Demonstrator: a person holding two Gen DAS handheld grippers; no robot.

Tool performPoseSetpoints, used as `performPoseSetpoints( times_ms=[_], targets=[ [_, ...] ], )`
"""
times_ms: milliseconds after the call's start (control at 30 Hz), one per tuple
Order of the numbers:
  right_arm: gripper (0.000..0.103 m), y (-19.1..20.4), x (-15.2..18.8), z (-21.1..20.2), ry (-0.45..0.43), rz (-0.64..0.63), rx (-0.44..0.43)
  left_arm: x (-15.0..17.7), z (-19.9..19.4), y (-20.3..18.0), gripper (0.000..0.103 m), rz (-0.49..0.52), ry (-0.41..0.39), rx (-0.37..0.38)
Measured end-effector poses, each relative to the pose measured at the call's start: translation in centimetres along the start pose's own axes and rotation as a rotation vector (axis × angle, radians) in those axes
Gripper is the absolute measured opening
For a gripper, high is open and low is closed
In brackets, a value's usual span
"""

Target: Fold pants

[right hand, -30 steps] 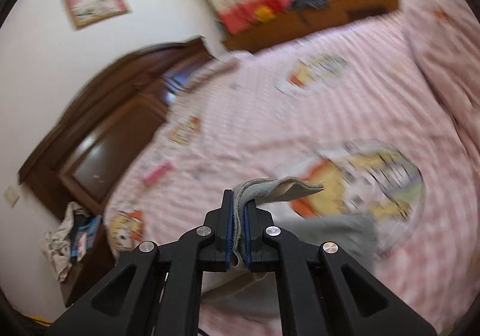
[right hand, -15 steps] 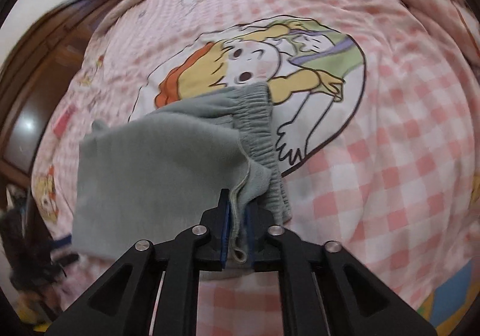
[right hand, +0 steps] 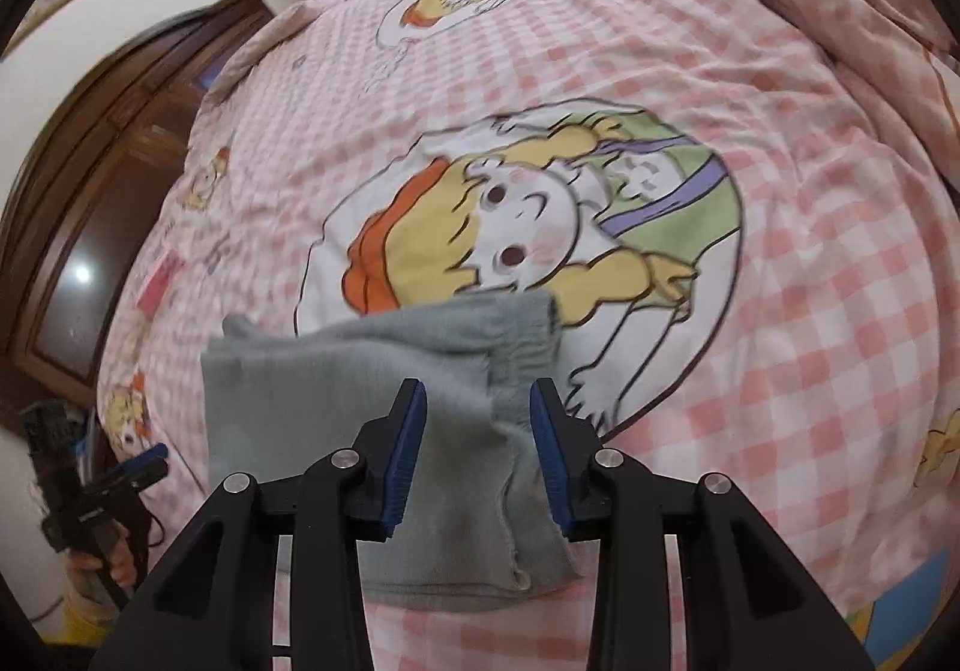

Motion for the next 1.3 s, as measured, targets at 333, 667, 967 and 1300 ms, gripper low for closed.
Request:
performPoseSetpoints(
  times_ms=[333, 667, 967, 1300],
  targets=[
    [0.037, -0.7, -0.8, 3.4, 0.133, 0.067, -0.112, -1.8, 3.5, -3.5, 0.081, 0.071, 0.012, -0.029],
    [0.031, 0.1, 1.5, 5.6, 0.138, -0.058, 0.003, -0.4, 5.8, -3.8, 0.081, 0.069, 0.075, -0.036],
    [0.009, 6.1, 4.2, 2.6, 0.028, -0.473, 0.165, -0.4, 6.1, -3.8, 0.081, 0.067, 0.073, -0.032],
    [0.024, 5.9, 8.5, 5.5, 0.193, -0.338, -0.039, -0.3, 6.2, -3.8, 0.081, 0.069, 0.065, -0.030]
  ],
)
Point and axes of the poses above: each gripper's, at about its wrist camera, not at the fingertips, and z roughly the way its jaws point, y to its left, x to its underside, the point moved 6 cm from there along z, roughly the way its jaws point, and after that the axes turned 15 degrees about -x, right-handed, at the moved point
